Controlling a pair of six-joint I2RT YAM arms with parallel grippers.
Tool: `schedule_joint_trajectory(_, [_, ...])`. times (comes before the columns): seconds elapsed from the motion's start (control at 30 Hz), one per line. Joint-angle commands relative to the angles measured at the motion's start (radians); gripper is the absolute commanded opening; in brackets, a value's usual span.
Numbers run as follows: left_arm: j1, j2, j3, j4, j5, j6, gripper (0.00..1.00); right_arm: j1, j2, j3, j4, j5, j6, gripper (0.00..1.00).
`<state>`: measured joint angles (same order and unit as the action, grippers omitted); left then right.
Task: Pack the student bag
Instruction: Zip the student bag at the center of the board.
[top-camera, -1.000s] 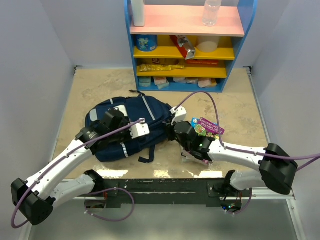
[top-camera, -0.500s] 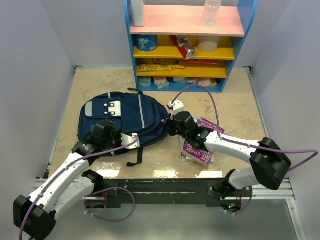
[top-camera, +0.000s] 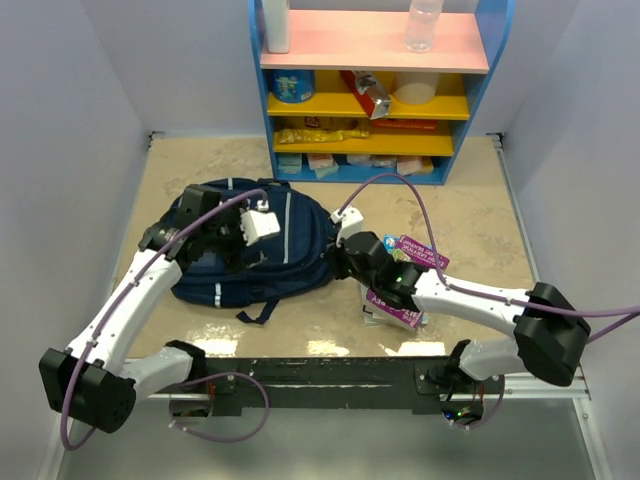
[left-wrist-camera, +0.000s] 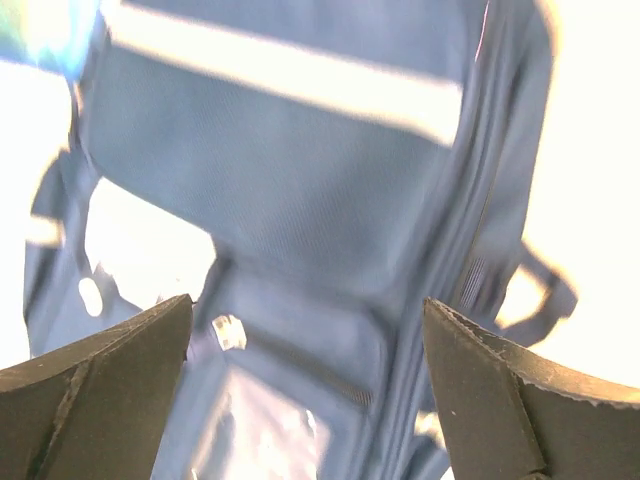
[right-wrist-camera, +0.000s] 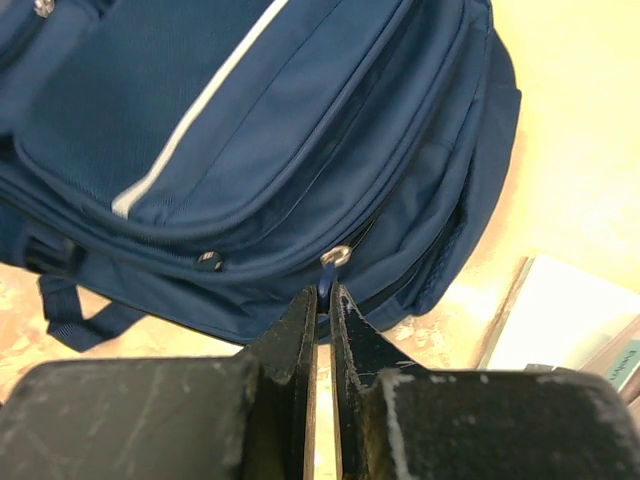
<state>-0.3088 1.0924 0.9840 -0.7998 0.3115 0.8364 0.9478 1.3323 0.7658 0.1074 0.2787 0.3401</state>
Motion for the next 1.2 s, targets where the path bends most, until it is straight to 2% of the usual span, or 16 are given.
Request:
schedule_joint_trajectory(0.0, [-0.135, 0.026, 0.065, 0.034, 0.216, -0.192, 1.0, 0.014, -0.031, 0.004, 0.031, 0.014, 0.043, 0.0])
schedule_joint_trajectory(0.1, [-0.217, 0.03, -0.002, 0.103, 0.204, -0.155, 1.0, 0.014, -0.044, -0.011, 0.028, 0.028, 0.056, 0.0])
schedule_joint_trajectory(0.27, [-0.239, 0.104, -0.051, 0.157, 0.242, -0.131, 1.0, 0.014, -0.062, -0.022, 0.02, 0.03, 0.068, 0.0])
schedule_joint_trajectory(0.4, [-0.263, 0.144, -0.071, 0.272, 0.141, -0.173, 1.0, 0.014, -0.067, -0.028, 0.023, 0.028, 0.083, 0.0])
schedule_joint_trajectory(0.6, [-0.312, 0.193, -0.077, 0.353, 0.098, -0.218, 1.0, 0.014, -0.073, -0.026, 0.018, 0.02, 0.097, 0.0])
schedule_joint_trajectory(0.8, [-0.378, 0.202, -0.162, 0.465, -0.041, -0.238, 1.0, 0.014, -0.084, -0.031, 0.018, -0.003, 0.119, 0.0])
schedule_joint_trajectory(0.83, [-0.401, 0.204, -0.182, 0.497, -0.149, -0.24, 1.0, 0.014, -0.084, -0.03, 0.017, -0.007, 0.122, 0.0])
schedule_joint_trajectory(0.87, [-0.424, 0.21, -0.209, 0.54, -0.191, -0.24, 1.0, 0.013, -0.085, -0.028, 0.015, -0.009, 0.126, 0.0])
schedule_joint_trajectory(1.0, [-0.447, 0.212, -0.205, 0.576, -0.261, -0.263, 1.0, 0.014, -0.088, -0.028, 0.008, -0.021, 0.138, 0.0])
schedule_joint_trajectory(1.07, [-0.449, 0.204, -0.203, 0.577, -0.291, -0.247, 0.93, 0.014, -0.087, -0.03, 0.003, -0.026, 0.142, 0.0])
schedule_joint_trajectory(1.17, [-0.451, 0.193, -0.205, 0.551, -0.295, -0.221, 0.58, 0.014, -0.076, -0.026, 0.0, -0.027, 0.148, 0.0])
